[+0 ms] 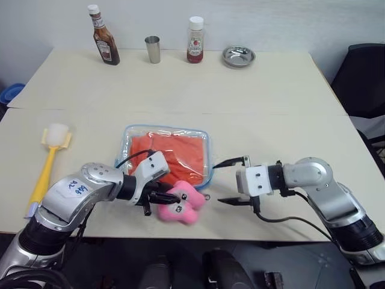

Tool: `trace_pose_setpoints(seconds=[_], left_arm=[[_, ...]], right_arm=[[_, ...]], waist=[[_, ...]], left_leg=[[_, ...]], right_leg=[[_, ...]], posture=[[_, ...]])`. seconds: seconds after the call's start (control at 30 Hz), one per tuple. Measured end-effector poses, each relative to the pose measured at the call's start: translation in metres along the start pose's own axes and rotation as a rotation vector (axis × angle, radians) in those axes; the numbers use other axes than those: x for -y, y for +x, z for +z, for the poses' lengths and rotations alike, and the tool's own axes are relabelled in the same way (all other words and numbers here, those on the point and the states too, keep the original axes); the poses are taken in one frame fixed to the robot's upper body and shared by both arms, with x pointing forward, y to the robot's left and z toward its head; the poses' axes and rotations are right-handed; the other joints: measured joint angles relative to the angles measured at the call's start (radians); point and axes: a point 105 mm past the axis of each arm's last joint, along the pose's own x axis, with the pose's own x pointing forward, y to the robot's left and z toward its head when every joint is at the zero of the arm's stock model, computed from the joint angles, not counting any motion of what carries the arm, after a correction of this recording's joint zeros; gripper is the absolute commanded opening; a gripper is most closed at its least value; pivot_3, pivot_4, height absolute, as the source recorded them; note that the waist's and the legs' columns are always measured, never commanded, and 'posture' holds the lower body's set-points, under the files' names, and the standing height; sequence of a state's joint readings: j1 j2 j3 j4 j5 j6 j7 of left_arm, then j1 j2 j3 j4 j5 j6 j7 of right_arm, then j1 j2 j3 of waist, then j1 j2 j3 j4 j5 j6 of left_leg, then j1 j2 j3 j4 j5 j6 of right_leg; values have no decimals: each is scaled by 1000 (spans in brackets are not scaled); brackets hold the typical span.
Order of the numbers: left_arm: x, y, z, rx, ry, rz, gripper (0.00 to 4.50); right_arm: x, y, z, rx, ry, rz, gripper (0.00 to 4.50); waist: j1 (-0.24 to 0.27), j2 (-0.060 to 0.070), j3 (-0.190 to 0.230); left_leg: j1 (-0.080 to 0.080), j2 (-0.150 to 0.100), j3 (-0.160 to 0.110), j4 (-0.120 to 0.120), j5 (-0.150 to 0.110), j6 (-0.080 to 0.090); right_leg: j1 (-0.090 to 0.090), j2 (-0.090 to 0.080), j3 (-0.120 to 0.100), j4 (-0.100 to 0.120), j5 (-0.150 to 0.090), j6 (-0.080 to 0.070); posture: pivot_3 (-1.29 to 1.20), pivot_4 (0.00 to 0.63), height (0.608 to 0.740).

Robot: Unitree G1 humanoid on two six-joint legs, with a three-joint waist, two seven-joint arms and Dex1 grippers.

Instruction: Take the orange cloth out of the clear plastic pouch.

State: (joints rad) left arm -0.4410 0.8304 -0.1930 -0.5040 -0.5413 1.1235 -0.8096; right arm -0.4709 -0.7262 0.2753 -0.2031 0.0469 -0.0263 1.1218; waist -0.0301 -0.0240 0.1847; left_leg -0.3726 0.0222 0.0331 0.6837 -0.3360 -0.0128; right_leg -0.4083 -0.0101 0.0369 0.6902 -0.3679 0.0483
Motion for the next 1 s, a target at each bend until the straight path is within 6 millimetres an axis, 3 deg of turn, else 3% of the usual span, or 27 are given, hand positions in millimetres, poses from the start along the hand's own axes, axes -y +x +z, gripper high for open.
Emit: trace_pose_setpoints(seconds=[0.07,0.2,0.3,0.67,0.83,1.0], left_arm=[[1,0,-1,-1,-2,0,27],[2,0,0,0,2,9,27],[3,0,1,1,0,18,0],[6,0,0,5,14,44,0],[5,-8,-10,-4,-8,79,0],[-2,-33,-31,-36,-65,172,0]], right_arm=[[4,5,-2,-5,-17,-6,4500],[1,19,-8,4,-24,8,4500],[-1,31,-12,9,-26,13,3898],[2,42,-19,12,-68,20,178],[2,39,-16,17,-109,45,50],[-1,31,-19,10,-159,94,50]], waist=[[0,0,0],[0,0,0],[-1,0,0],[-2,0,0],[-4,0,0],[-10,0,0]], left_leg=[[0,0,0,0,0,0],[0,0,0,0,0,0],[0,0,0,0,0,0],[0,0,0,0,0,0],[0,0,0,0,0,0],[1,1,0,-1,0,0]], right_leg=[[0,0,0,0,0,0],[0,0,0,0,0,0],[0,0,0,0,0,0],[0,0,0,0,0,0],[0,0,0,0,0,0],[0,0,0,0,0,0]], posture=[[0,150,740],[0,150,740],[0,150,740],[0,150,740],[0,150,740],[0,150,740]])
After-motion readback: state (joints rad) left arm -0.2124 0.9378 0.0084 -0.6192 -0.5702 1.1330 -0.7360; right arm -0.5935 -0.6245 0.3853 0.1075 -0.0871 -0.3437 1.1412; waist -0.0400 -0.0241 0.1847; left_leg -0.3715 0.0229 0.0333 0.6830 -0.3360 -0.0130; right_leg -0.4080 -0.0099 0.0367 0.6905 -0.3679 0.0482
